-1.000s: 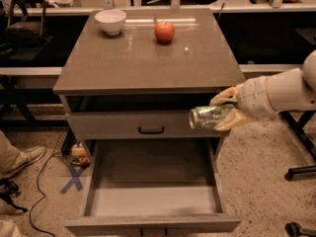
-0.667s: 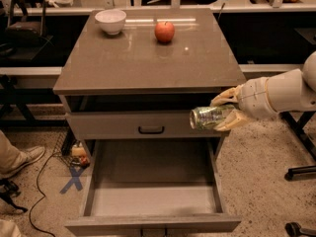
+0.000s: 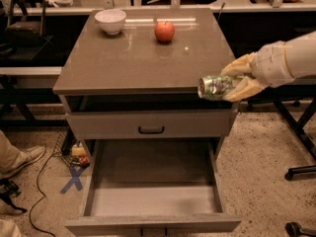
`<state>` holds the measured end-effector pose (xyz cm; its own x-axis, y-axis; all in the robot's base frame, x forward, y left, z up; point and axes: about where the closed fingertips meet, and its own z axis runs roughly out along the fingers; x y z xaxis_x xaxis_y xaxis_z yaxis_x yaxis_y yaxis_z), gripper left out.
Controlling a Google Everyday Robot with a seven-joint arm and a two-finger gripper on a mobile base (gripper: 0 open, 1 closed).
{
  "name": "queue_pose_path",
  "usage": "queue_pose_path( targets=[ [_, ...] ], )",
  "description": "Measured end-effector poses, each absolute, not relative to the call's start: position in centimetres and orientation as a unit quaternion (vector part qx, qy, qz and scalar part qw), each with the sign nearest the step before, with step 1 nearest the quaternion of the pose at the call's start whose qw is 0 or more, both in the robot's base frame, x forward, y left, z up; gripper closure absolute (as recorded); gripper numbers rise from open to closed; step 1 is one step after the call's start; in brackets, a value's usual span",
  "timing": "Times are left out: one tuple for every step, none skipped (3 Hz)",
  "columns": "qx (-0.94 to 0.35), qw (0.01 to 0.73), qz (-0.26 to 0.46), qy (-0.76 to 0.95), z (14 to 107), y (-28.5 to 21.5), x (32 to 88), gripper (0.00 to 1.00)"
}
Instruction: Pick green can from middle drawer and place on counter
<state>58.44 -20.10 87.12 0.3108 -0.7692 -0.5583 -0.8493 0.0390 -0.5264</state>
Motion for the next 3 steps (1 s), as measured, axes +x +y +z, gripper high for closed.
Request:
queue_pose_path(
  targets=[
    [-0.666,0.418,0.065,0.615,89.5,-20.6,62.5,1.00],
    [-0.648,0.417,0.084,0.631,90.7,-19.4,66.7,1.00],
    [-0.644,0.415,0.104,0.634,91.0,-16.7,69.9,1.00]
  ],
)
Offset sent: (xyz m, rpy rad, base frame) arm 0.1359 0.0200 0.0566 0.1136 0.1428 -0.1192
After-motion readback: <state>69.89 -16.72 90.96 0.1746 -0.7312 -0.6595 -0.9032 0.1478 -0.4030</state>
